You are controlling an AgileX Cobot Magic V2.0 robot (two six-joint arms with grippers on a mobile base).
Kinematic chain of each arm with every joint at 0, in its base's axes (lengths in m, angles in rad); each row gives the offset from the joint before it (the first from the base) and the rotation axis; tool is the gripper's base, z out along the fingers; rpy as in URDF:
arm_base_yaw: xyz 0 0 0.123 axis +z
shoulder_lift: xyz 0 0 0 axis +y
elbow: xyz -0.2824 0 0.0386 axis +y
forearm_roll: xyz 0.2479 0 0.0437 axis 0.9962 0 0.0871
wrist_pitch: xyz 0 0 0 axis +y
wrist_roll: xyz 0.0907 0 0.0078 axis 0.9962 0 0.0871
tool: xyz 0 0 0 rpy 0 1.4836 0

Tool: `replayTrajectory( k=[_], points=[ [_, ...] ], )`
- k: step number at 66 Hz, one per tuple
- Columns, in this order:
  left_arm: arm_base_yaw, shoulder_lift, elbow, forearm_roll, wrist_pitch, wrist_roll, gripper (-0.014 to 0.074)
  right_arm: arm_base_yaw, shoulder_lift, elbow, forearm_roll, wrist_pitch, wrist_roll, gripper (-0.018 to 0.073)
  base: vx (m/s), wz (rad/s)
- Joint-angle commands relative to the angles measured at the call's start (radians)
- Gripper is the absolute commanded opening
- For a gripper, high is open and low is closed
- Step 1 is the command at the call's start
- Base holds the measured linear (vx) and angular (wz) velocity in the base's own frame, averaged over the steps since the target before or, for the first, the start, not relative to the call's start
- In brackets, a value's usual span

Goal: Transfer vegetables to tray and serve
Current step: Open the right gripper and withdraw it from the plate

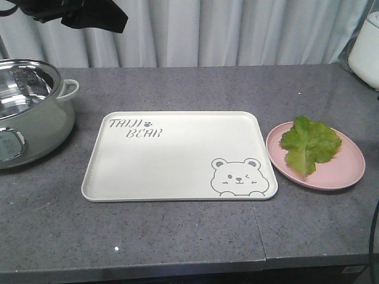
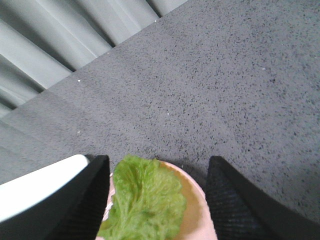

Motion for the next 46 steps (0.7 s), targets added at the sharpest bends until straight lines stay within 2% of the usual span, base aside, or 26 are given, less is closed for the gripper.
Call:
replayTrajectory(
  k=[1,6,12,25,35,40,46],
  points=[
    [-0.002,-0.035,-0.026,-0.025,-0.028,-0.011,0.0402,-0.045,-0.044,-0.025,0.016,-0.093,0.020,0.0391,0.00,0.00],
    [-0.002,-0.035,-0.026,-0.024,-0.028,-0.011,0.0402,-0.051,-0.056,-0.033,0.016,-0.157,0.022,0.0391,0.00,0.00],
    [-0.002,-0.035,-0.026,-0.024,-0.028,-0.011,0.0402,-0.048,-0.095,-0.061,0.016,-0.158,0.019,0.0391,0.00,0.00],
    [-0.002,-0.035,-0.026,-0.024,-0.028,-0.011,0.0402,-0.048,-0.178,-0.246,0.016,-0.151,0.030,0.0391,0.00,0.00],
    [-0.002,-0.035,-0.026,-0.024,-0.030,-0.011,0.0402,-0.048,-0.184,-0.442,0.016,-0.115,0.024,0.0391,0.00,0.00],
    [-0.002,-0.035,-0.026,-0.024,-0.030,-0.011,0.0402,-0.048,-0.183,-0.517,0.017,-0.051,-0.060,0.0391,0.00,0.00],
    [-0.002,-0.035,-0.026,-0.025,-0.029,-0.011,0.0402,-0.048,-0.184,-0.587,0.017,0.017,-0.067,0.0391,0.00,0.00]
  ],
)
